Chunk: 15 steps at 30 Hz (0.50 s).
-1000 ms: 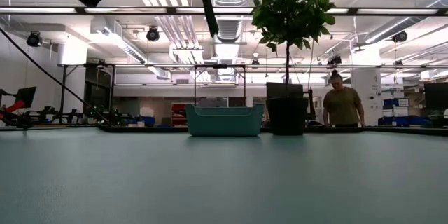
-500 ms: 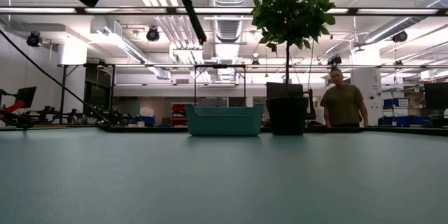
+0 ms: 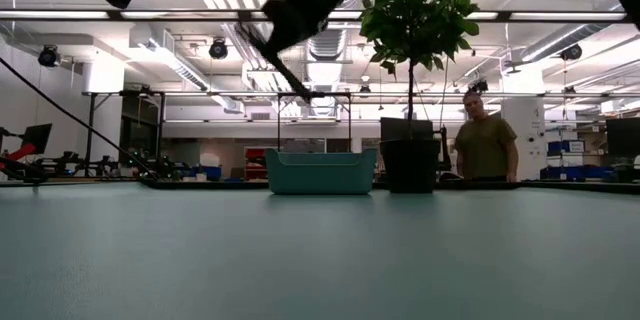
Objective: Pick and place USB-C Cables
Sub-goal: Put the green charger cable into the green bin
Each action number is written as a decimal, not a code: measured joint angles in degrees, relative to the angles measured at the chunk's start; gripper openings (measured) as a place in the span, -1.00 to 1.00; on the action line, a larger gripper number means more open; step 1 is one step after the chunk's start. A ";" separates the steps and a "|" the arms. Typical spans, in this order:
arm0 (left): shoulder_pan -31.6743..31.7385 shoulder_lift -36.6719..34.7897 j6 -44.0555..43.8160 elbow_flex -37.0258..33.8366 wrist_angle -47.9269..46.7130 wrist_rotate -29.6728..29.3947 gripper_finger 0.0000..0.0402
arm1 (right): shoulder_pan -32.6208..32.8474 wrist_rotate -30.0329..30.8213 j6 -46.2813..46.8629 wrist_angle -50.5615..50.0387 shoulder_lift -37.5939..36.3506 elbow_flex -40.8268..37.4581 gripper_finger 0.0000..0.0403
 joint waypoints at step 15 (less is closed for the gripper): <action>0.01 -2.97 -0.13 -0.02 -2.70 -0.02 -0.08 | -4.35 5.33 -2.45 -28.65 20.76 27.55 -0.81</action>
